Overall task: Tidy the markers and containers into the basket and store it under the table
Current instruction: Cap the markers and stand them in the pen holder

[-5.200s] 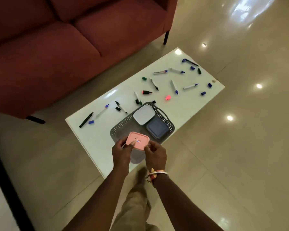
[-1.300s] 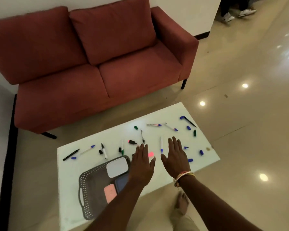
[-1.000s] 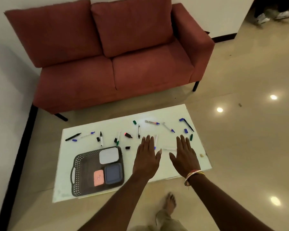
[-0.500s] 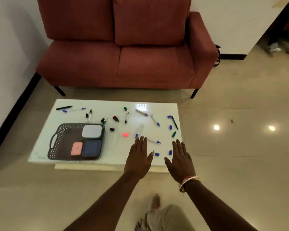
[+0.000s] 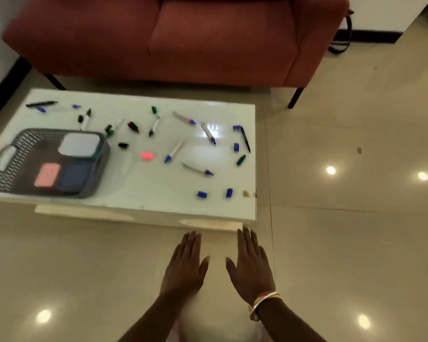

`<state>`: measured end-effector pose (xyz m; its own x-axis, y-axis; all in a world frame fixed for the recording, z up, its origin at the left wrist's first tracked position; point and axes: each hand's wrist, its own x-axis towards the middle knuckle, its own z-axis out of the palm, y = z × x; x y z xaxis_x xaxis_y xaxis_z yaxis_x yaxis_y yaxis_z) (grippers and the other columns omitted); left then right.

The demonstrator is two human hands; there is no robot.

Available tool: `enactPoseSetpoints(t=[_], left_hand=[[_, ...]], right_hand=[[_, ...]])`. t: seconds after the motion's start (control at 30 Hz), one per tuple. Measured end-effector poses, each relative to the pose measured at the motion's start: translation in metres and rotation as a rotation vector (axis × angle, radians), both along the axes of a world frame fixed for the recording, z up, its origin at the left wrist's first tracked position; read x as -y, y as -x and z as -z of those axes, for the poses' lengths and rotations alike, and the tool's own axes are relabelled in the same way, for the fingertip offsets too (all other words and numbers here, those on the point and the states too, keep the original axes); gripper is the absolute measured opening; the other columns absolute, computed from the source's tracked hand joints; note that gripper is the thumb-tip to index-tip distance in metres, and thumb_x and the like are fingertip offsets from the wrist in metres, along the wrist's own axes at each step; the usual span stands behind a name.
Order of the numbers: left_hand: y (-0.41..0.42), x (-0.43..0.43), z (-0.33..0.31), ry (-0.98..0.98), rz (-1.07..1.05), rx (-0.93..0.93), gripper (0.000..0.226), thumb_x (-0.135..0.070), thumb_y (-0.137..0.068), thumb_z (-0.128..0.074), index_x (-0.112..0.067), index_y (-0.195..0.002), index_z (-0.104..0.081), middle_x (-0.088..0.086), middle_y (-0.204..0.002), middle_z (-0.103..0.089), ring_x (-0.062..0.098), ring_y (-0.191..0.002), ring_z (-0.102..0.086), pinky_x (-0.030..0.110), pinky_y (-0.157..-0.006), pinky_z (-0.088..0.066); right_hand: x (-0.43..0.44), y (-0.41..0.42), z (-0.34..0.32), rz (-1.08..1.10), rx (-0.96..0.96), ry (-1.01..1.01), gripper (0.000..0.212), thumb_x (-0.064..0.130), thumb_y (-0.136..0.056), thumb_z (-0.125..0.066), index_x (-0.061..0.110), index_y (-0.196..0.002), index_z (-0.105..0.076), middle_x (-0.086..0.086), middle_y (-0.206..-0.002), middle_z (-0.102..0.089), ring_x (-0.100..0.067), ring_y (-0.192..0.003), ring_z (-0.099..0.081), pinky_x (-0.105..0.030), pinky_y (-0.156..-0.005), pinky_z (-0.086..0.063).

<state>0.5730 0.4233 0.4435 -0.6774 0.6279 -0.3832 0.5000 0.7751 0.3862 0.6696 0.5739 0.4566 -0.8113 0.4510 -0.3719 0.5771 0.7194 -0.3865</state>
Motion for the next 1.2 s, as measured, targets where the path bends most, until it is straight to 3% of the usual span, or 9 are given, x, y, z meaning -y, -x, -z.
enactPoseSetpoints(t=[0.3, 0.43, 0.53, 0.73, 0.83, 0.9, 1.0, 1.1, 1.2], left_hand=[[0.007, -0.062, 0.264, -0.093, -0.004, -0.124, 0.067, -0.043, -0.103, -0.034, -0.009, -0.157, -0.010, 0.007, -0.165, -0.008, 0.020, -0.153, -0.001, 0.038, -0.124, -0.016], [0.049, -0.083, 0.355, -0.224, -0.100, -0.165, 0.066, -0.039, -0.103, -0.039, -0.005, -0.155, -0.016, 0.012, -0.163, -0.016, 0.024, -0.152, -0.010, 0.041, -0.119, -0.026], [0.083, -0.094, 0.401, -0.366, -0.260, -0.157, 0.065, -0.038, -0.103, -0.039, -0.007, -0.155, -0.016, 0.014, -0.162, -0.018, 0.027, -0.150, -0.018, 0.039, -0.116, -0.029], [0.136, -0.136, 0.424, -0.776, -0.612, 0.211, 0.051, -0.039, -0.106, -0.034, -0.013, -0.149, -0.038, 0.007, -0.154, -0.040, 0.023, -0.140, -0.039, 0.026, -0.109, -0.030], [0.138, -0.148, 0.435, -0.880, -0.614, 0.391, 0.053, -0.051, -0.102, -0.033, -0.017, -0.139, -0.051, 0.007, -0.143, -0.053, 0.024, -0.132, -0.049, 0.032, -0.108, -0.038], [0.135, -0.156, 0.441, -0.963, -0.672, 0.429, 0.051, -0.061, -0.097, -0.036, -0.022, -0.113, -0.066, 0.005, -0.116, -0.068, 0.022, -0.109, -0.063, 0.041, -0.096, -0.049], [0.130, -0.161, 0.447, -1.088, -0.767, 0.384, 0.034, -0.039, -0.104, -0.040, -0.028, -0.080, -0.062, 0.002, -0.085, -0.064, 0.019, -0.081, -0.060, 0.034, -0.074, -0.048], [0.132, -0.169, 0.453, -1.133, -0.777, 0.301, 0.030, -0.026, -0.103, -0.040, -0.017, -0.092, -0.066, 0.013, -0.097, -0.067, 0.029, -0.093, -0.062, 0.037, -0.079, -0.047], [0.137, -0.177, 0.447, -1.115, -0.840, 0.290, 0.040, -0.033, -0.103, -0.037, -0.007, -0.123, -0.060, 0.017, -0.127, -0.061, 0.034, -0.120, -0.055, 0.044, -0.102, -0.046]], right_hand=[[-0.043, -0.002, 0.269, 0.001, -0.039, -0.053, 0.077, 0.039, -0.098, -0.046, 0.010, -0.156, -0.004, -0.006, -0.165, 0.001, -0.022, -0.152, 0.004, -0.041, -0.121, -0.019], [-0.063, 0.038, 0.366, 0.104, -0.210, -0.015, 0.077, 0.036, -0.098, -0.050, 0.004, -0.155, -0.008, -0.011, -0.164, -0.006, -0.027, -0.152, -0.002, -0.039, -0.121, -0.020], [-0.068, 0.071, 0.411, 0.329, -0.436, 0.160, 0.076, 0.042, -0.100, -0.047, 0.005, -0.155, -0.010, -0.011, -0.163, -0.013, -0.025, -0.151, -0.013, -0.026, -0.117, -0.016], [-0.068, 0.118, 0.450, 0.718, -0.793, 0.464, 0.064, 0.054, -0.101, -0.035, 0.021, -0.154, -0.025, 0.002, -0.158, -0.033, -0.009, -0.143, -0.031, -0.019, -0.111, -0.024], [-0.063, 0.136, 0.459, 0.760, -0.969, 0.486, 0.043, 0.043, -0.104, -0.035, 0.024, -0.141, -0.044, 0.029, -0.120, -0.056, 0.022, -0.106, -0.049, -0.001, -0.086, -0.035], [-0.062, 0.144, 0.462, 0.800, -1.041, 0.472, 0.037, 0.039, -0.105, -0.034, 0.024, -0.136, -0.049, 0.036, -0.100, -0.052, 0.027, -0.091, -0.050, 0.000, -0.075, -0.037], [-0.059, 0.148, 0.468, 0.827, -1.121, 0.433, 0.039, 0.034, -0.106, -0.033, 0.018, -0.138, -0.049, 0.026, -0.108, -0.054, 0.024, -0.093, -0.051, 0.005, -0.073, -0.036], [-0.061, 0.153, 0.474, 0.823, -1.178, 0.384, 0.036, 0.033, -0.107, -0.031, 0.019, -0.128, -0.056, 0.006, -0.107, -0.065, 0.003, -0.091, -0.061, -0.004, -0.065, -0.045], [-0.066, 0.162, 0.468, 0.869, -1.192, 0.383, 0.038, 0.035, -0.106, -0.030, 0.019, -0.119, -0.062, 0.003, -0.097, -0.067, -0.005, -0.085, -0.063, -0.012, -0.062, -0.046]])
